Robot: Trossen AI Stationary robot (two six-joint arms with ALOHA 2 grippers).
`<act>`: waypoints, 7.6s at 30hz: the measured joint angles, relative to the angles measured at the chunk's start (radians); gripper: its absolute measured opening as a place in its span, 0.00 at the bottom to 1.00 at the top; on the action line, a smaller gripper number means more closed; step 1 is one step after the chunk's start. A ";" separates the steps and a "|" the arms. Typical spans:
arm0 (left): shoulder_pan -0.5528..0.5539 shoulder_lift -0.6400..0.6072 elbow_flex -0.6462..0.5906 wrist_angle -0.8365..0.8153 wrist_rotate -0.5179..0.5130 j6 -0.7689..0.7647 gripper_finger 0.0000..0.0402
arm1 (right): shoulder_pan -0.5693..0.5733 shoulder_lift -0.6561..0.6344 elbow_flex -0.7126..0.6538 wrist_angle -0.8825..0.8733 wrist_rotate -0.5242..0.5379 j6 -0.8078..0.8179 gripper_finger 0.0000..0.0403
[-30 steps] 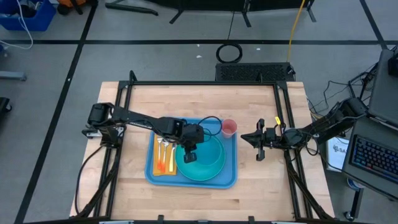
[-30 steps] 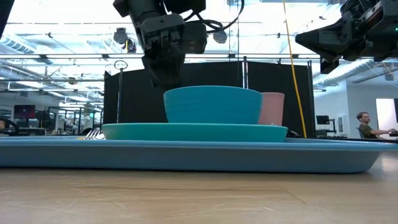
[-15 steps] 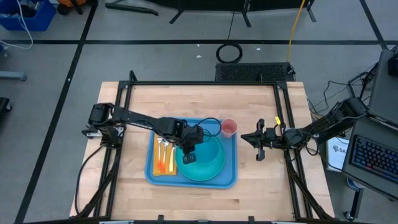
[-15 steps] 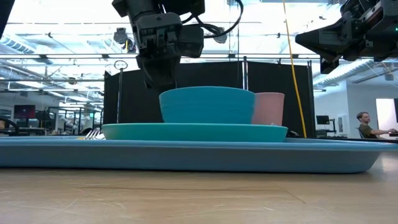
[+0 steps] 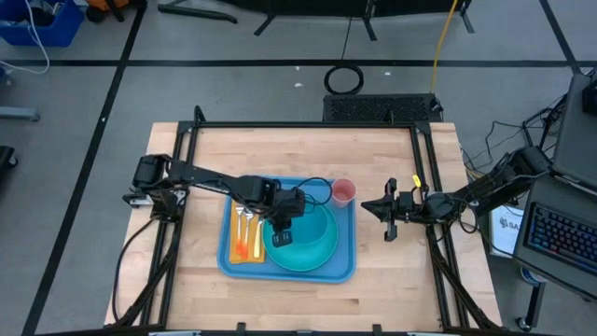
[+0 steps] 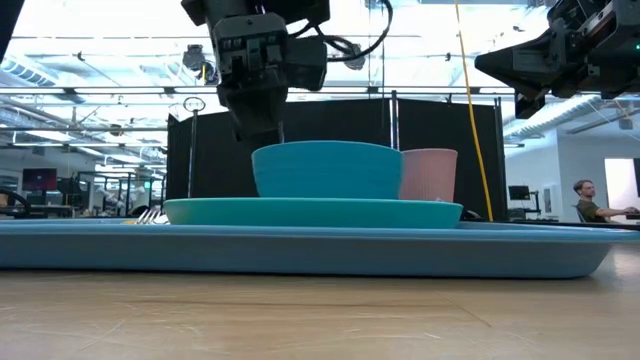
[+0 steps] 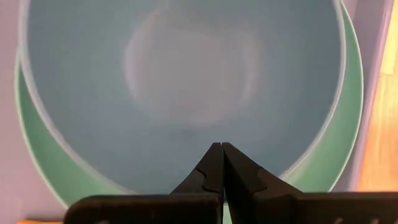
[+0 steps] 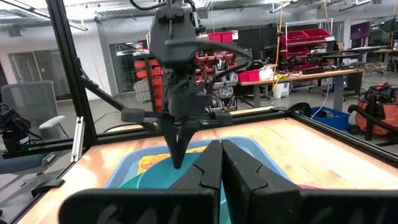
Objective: Set up tray
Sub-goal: Adjust the blue bowl on the green plate, then return to Home Position
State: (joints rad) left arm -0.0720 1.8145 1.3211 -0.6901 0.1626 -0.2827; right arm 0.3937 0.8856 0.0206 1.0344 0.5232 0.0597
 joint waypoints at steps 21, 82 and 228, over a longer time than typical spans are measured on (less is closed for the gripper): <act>0.074 0.072 0.059 0.048 0.054 0.064 0.00 | 0.000 0.000 0.000 0.005 0.000 0.000 0.00; -0.066 0.126 0.058 0.045 0.080 -0.113 0.00 | 0.000 0.000 0.000 0.000 0.000 0.000 0.00; -0.204 -1.370 -1.310 1.224 -0.705 0.409 0.12 | -0.016 -0.019 -0.007 -0.108 -0.165 -0.216 0.00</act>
State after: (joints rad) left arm -0.2764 0.4446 0.0109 0.5339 -0.5426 0.1261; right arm 0.3776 0.8667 0.0139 0.9263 0.3581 -0.1567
